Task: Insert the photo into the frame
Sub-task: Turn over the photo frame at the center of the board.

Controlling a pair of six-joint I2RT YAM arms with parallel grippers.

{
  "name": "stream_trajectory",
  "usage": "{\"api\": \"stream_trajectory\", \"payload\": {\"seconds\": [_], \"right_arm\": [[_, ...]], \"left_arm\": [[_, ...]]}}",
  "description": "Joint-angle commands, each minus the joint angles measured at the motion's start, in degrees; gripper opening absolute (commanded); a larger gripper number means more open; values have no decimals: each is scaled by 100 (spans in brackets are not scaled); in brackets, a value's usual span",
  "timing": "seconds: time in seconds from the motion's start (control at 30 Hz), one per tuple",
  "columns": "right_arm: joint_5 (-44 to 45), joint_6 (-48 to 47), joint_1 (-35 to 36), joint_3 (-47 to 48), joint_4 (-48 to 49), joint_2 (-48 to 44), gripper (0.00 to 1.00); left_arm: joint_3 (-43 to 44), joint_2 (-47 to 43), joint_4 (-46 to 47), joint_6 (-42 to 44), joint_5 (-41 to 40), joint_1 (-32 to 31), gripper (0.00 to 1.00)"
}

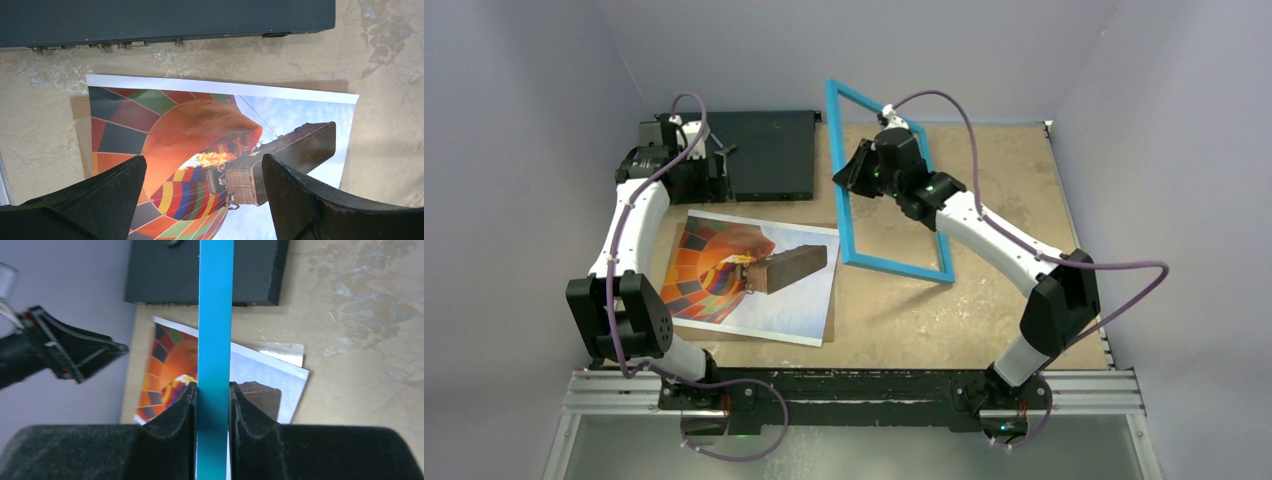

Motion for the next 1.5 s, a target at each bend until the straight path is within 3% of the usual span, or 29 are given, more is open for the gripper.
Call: {"api": "stream_trajectory", "payload": {"seconds": [0.0, 0.23, 0.4, 0.77, 0.97, 1.33, 1.47], "right_arm": [[-1223, 602, -342, -158, 795, -365, 0], [-2381, 1417, -538, -244, 1583, -435, 0], [-2795, 2007, -759, -219, 1980, -559, 0], [-3590, 3262, -1840, -1585, 3135, -1049, 0], [-3947, 3429, -2395, -1767, 3210, -1198, 0], [-4546, 3488, -3703, -2213, 3049, -1610, 0], [-4635, 3237, -4255, -2445, 2821, -1736, 7]], "left_arm": [[-23, -38, 140, -104, 252, 36, 85], [-82, -88, 334, -269, 587, -102, 86], [-140, 22, 515, -379, 189, -900, 87], [415, 433, 1163, -947, 626, -1508, 87], [1044, 727, 1560, -1187, 378, -2451, 88], [2620, 1597, 1760, -1509, -94, -3577, 88], [2764, 1828, 1698, -1460, -245, -3737, 87]]}}
